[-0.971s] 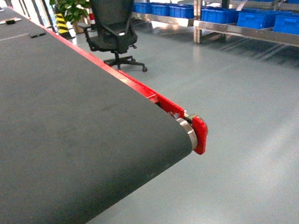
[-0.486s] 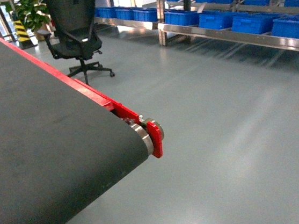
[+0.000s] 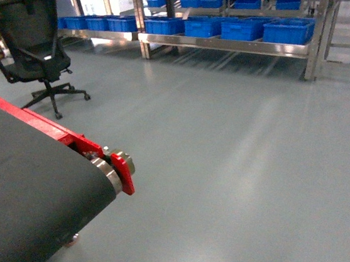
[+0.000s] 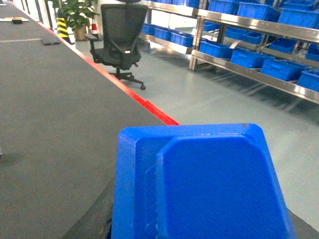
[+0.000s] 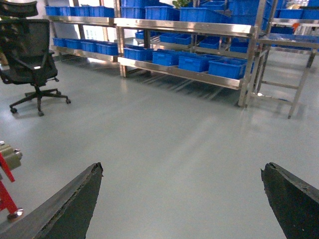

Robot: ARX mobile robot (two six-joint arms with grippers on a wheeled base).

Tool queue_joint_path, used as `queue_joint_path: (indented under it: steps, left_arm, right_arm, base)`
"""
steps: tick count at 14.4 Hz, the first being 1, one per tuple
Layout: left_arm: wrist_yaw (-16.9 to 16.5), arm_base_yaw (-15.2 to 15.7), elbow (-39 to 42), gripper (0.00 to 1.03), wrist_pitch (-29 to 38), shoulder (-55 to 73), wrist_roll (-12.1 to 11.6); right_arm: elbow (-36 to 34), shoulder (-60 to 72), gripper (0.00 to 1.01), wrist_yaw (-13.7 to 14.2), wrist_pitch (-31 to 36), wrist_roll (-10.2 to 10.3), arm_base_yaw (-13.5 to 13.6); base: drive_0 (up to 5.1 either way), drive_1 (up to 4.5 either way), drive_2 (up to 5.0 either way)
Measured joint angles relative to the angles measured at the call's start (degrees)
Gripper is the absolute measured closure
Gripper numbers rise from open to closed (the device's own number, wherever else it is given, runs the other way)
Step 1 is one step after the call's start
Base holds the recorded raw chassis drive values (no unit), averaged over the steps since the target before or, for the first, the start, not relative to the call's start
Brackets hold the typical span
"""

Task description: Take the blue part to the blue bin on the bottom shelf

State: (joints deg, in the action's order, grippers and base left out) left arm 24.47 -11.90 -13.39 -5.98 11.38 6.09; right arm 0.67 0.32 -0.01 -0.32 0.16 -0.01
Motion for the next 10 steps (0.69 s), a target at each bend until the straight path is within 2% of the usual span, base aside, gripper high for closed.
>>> queue_joint_path:
  steps: [10]
  left_arm:
    - [0.0,0.0,0.0,0.60,0.0,0.0,0.0]
  right_arm:
    - [0.0,0.0,0.03,0.0,0.0,0.0,0.0]
  base:
    - [-1.7,-1.71,-1.7]
